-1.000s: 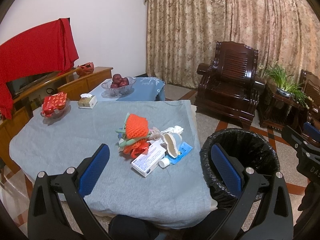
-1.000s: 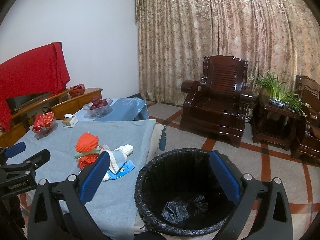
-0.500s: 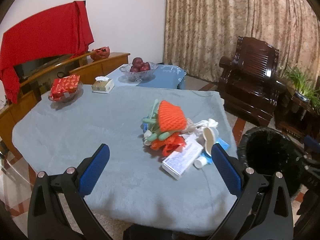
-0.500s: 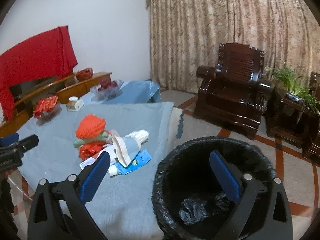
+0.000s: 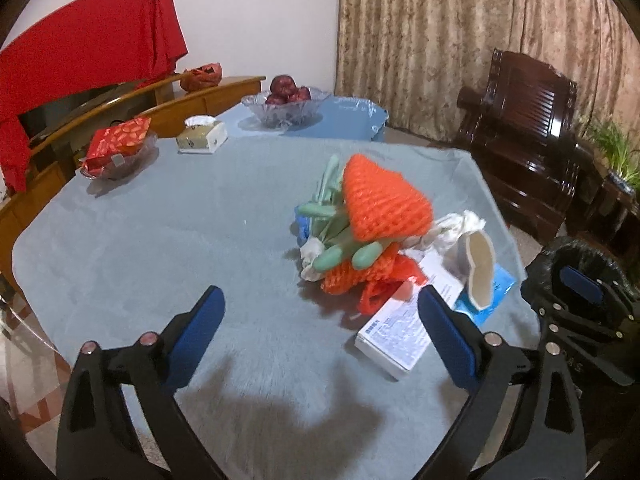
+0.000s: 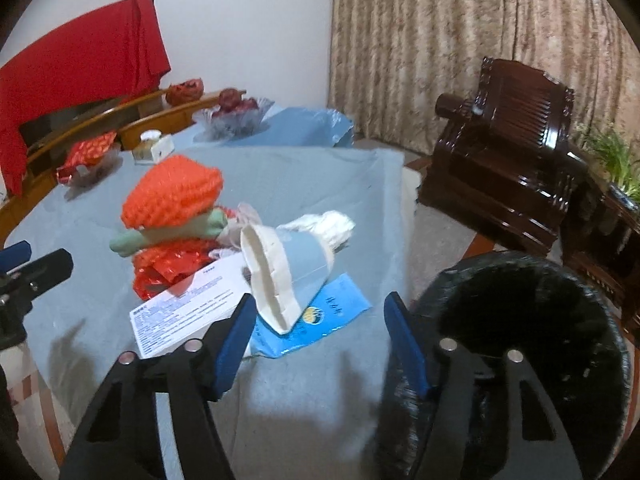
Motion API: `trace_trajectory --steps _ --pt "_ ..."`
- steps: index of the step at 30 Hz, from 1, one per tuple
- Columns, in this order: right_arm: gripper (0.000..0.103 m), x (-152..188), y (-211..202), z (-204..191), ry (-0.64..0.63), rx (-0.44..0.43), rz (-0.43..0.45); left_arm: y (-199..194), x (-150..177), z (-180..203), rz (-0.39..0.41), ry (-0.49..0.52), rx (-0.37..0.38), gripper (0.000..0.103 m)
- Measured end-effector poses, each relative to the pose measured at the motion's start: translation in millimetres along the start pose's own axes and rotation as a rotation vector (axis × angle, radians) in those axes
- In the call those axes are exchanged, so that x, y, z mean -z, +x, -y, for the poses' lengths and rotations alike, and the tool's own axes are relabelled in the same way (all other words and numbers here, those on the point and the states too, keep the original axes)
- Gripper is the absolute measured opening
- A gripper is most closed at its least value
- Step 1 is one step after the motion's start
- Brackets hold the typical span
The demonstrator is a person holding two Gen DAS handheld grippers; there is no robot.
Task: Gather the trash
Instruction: 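Reach the right tool to the white paper cup and grasp it, then grasp the white medicine box with the left tool while right holds cup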
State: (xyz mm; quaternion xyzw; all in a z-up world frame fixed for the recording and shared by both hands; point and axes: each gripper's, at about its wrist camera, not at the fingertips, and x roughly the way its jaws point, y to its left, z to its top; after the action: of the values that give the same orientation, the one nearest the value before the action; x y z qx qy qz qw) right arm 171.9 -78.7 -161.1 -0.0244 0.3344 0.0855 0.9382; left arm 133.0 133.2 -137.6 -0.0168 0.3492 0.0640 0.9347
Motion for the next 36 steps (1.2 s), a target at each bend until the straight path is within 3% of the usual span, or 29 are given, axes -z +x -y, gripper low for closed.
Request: trace_trajectory --steps 3,17,23,31,36 --pt "0.063 2.7 15.2 -6.8 -0.023 -0.005 -0.025 16.4 2.8 -3.6 -0.032 0.005 0.018 0.083" --pt "0.062 1.2 58.8 -23.1 -0.072 0.001 -0.097 45.3 8.7 -10.3 -0.062 0.0 0.027 0.083" --pt "0.057 0.6 71.9 -22.2 -0.073 0.007 -0.127 52.8 7.0 -10.2 -0.063 -0.008 0.03 0.083" --pt "0.022 -2.6 73.3 -11.4 -0.021 -0.094 -0.152 53.7 8.9 -5.3 -0.068 0.0 0.06 0.083" --pt "0.014 -2.9 60.1 -1.6 -0.005 -0.098 -0.139 52.8 14.9 8.2 -0.078 0.017 0.103 0.083"
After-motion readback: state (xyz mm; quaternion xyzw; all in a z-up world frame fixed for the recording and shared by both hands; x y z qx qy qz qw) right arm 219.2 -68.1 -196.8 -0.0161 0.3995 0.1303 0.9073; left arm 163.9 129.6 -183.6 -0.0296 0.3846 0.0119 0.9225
